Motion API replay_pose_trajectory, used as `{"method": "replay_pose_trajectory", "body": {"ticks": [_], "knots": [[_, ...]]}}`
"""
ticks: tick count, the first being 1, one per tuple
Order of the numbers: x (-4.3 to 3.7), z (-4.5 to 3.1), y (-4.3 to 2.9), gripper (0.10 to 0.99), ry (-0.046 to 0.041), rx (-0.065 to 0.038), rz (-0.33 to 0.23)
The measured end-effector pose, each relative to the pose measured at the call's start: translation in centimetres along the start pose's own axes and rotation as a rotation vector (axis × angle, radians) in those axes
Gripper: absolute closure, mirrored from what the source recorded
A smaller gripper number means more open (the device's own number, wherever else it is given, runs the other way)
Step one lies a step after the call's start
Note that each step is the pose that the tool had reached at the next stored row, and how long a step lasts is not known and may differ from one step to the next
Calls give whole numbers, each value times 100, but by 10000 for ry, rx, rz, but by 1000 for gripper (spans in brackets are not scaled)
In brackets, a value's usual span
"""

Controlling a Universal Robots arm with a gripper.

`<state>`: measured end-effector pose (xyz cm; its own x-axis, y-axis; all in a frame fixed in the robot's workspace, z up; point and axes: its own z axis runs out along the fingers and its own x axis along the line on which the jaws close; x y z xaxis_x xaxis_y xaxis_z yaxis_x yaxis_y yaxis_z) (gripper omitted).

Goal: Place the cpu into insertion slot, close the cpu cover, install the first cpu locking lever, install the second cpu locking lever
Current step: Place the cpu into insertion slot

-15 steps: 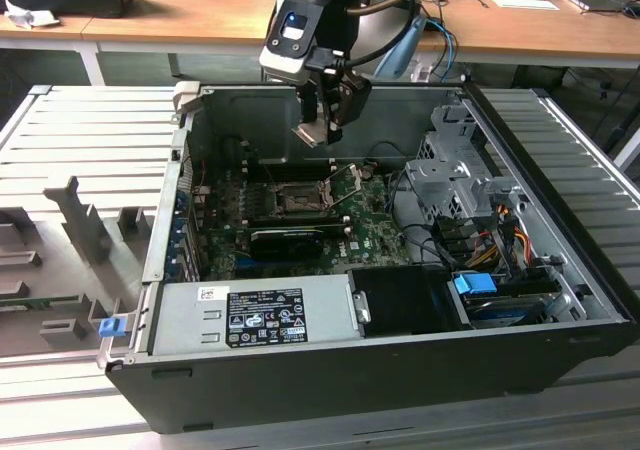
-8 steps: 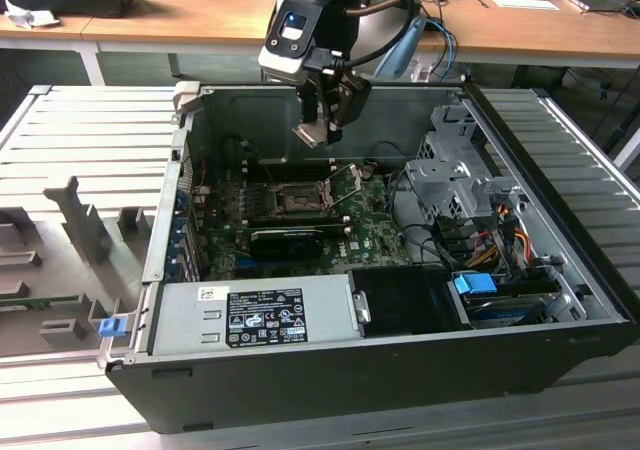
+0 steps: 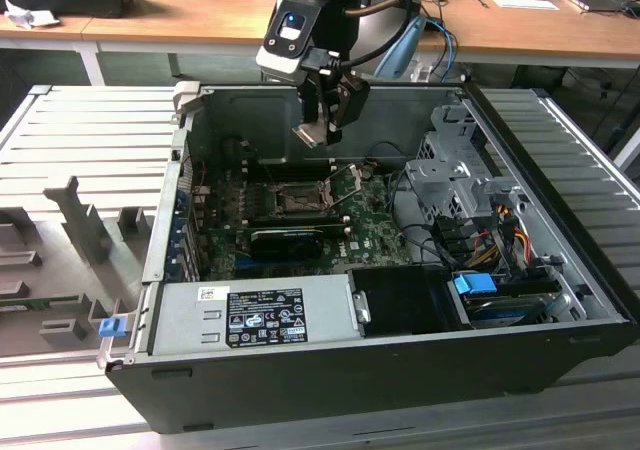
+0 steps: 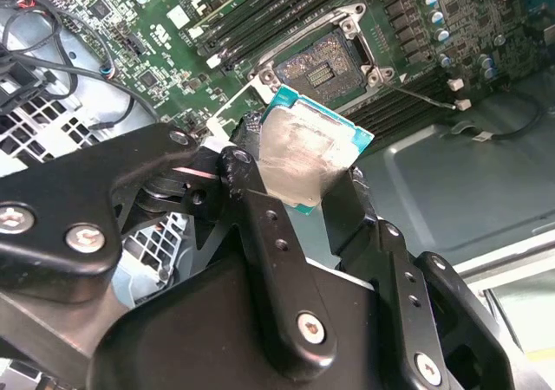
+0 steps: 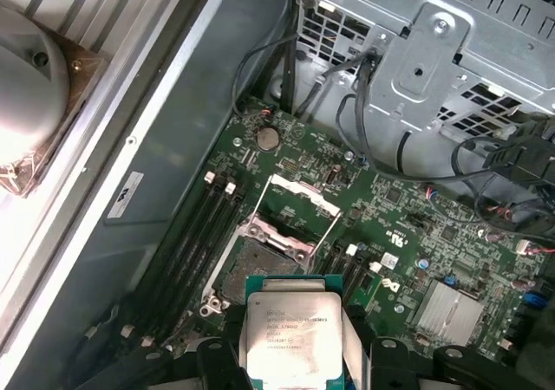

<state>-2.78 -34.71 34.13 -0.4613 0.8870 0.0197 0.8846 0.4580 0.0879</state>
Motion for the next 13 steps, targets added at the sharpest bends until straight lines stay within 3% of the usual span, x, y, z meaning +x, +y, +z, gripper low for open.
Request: {"method": "replay_pose_trajectory", "body": {"ticks": [13], "knots": [[0, 4, 0, 561, -31, -7, 351]]}}
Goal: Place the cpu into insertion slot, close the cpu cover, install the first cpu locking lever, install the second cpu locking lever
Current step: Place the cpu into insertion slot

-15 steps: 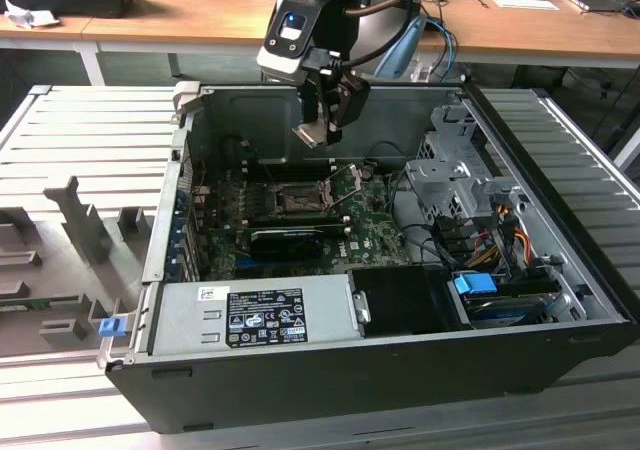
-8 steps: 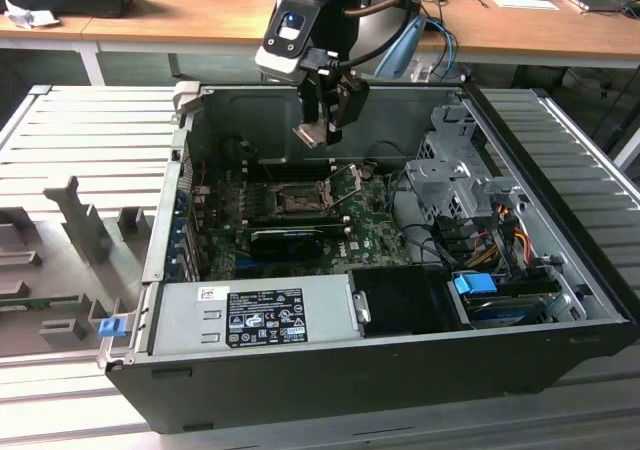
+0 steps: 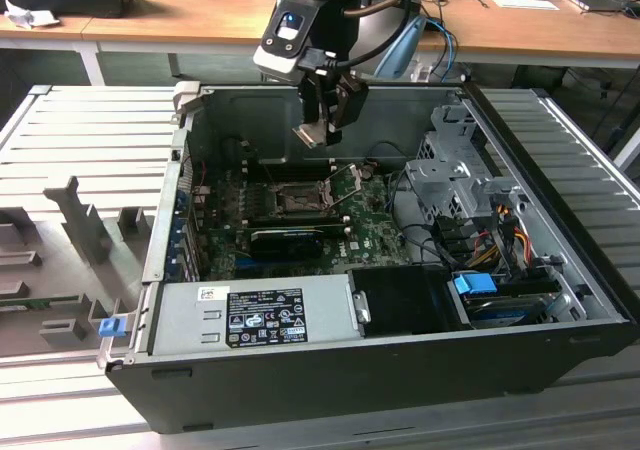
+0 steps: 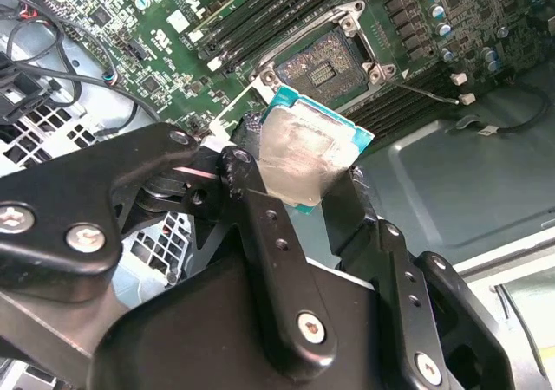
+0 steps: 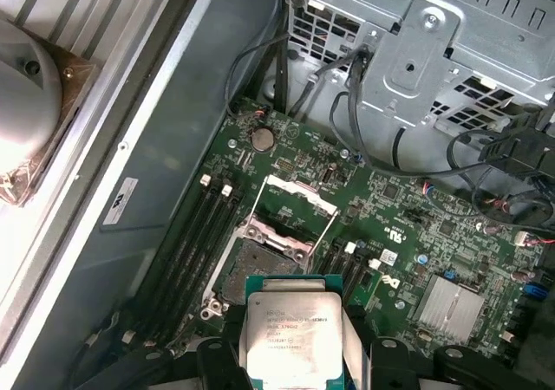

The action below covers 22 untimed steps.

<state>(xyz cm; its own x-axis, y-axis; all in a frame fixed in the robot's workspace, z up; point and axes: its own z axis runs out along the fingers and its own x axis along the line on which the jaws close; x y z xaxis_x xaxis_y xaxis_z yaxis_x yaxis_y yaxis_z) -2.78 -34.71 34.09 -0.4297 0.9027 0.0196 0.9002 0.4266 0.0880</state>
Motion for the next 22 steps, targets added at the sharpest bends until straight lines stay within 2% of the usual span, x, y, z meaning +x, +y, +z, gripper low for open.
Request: {"method": "replay_pose_trajectory", "body": {"ticks": [15, 22], "knots": [[0, 5, 0, 561, -51, -11, 581], [0, 26, -2, 561, -53, -12, 603]]}}
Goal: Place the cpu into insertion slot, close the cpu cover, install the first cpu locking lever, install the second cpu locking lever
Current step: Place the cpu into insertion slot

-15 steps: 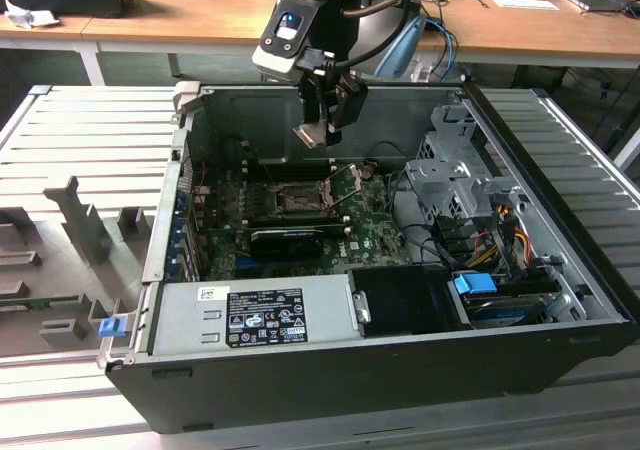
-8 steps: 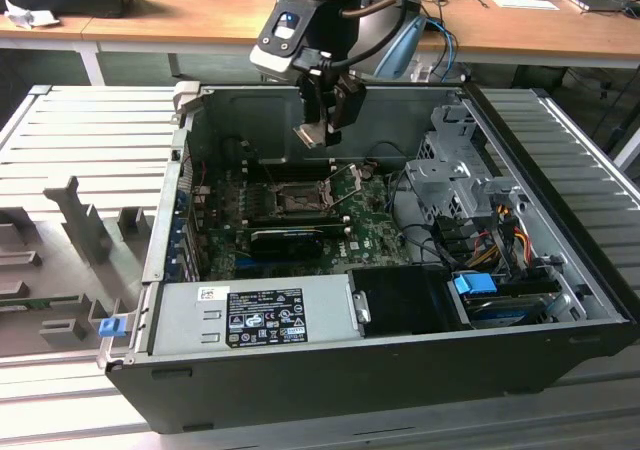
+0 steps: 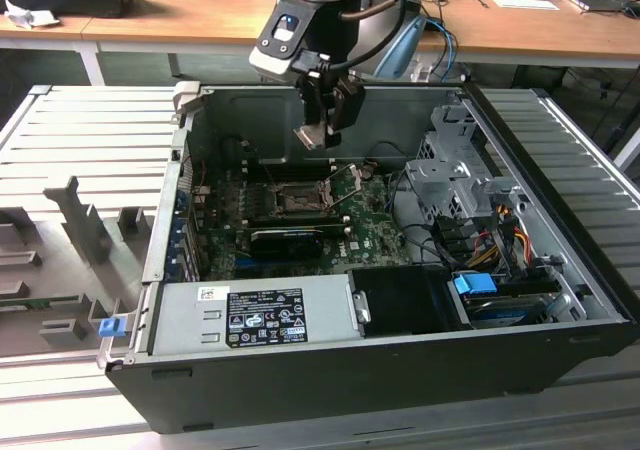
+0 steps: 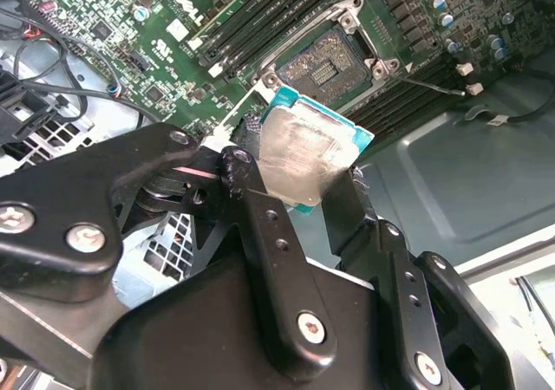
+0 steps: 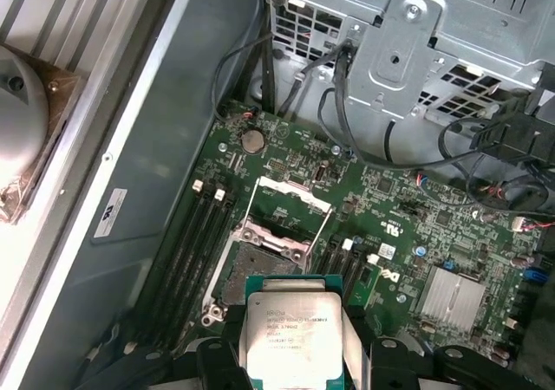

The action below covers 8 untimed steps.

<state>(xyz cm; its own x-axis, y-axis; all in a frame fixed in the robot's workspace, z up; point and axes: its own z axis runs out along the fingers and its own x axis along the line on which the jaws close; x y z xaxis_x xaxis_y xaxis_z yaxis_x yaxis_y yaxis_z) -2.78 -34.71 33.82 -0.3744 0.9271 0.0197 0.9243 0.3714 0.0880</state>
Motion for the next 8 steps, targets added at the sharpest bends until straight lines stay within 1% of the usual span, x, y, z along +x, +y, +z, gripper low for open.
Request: {"method": "replay_pose_trajectory", "body": {"ticks": [8], "knots": [[-1, 40, -4, 561, 0, 0, -1]]}}
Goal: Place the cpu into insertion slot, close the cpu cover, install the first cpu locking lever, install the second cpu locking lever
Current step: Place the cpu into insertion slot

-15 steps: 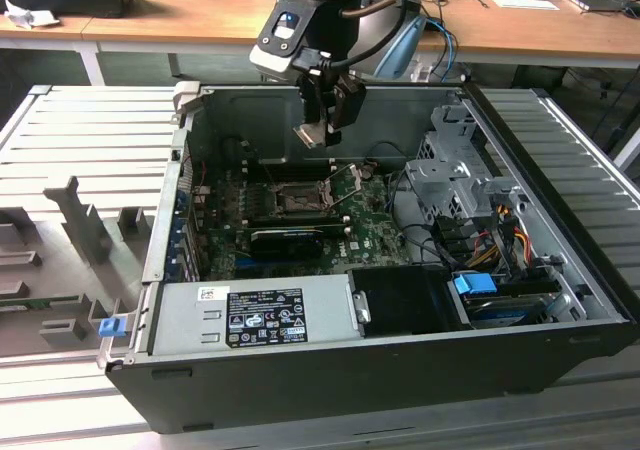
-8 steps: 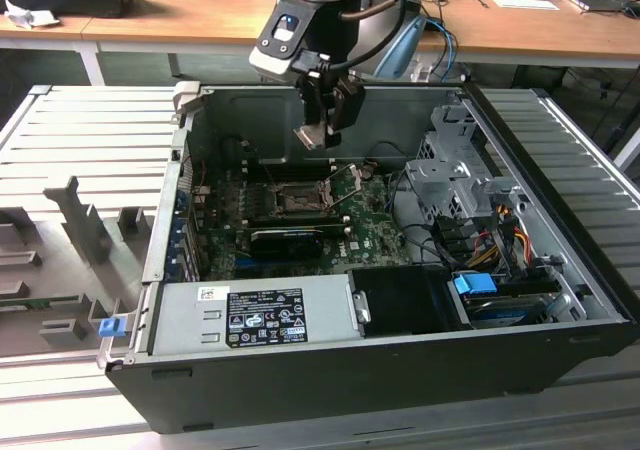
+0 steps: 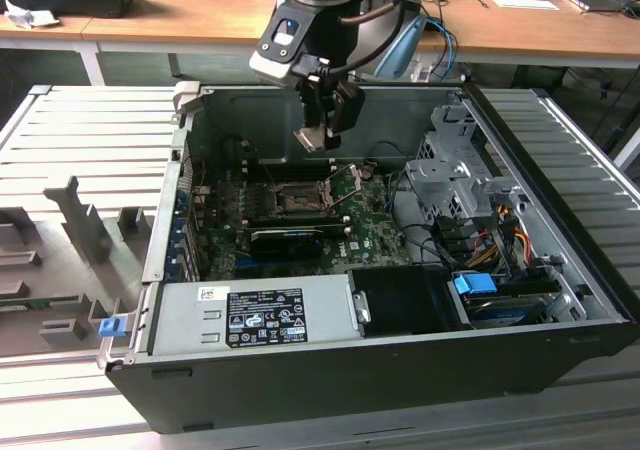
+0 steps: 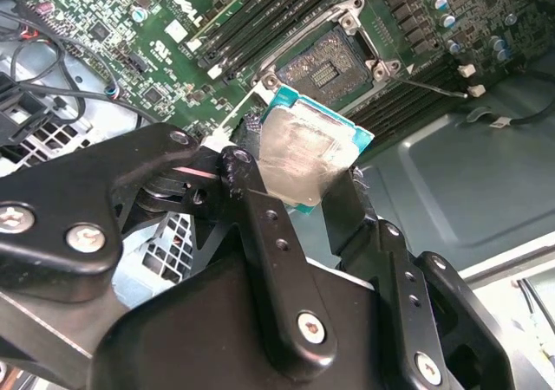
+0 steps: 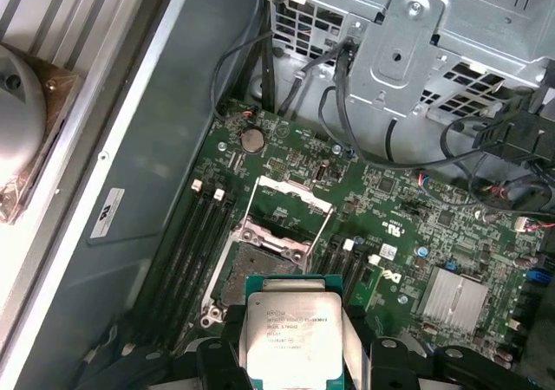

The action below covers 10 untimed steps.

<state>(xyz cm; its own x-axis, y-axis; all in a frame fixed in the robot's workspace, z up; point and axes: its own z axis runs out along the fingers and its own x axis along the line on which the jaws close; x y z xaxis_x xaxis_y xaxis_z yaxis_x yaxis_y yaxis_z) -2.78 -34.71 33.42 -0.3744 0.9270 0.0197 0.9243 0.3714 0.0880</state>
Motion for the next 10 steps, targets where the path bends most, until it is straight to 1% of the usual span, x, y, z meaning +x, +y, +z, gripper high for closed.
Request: {"method": "replay_pose_trajectory", "body": {"ticks": [10], "knots": [[-1, 32, -3, 561, -1, 1, 0]]}}
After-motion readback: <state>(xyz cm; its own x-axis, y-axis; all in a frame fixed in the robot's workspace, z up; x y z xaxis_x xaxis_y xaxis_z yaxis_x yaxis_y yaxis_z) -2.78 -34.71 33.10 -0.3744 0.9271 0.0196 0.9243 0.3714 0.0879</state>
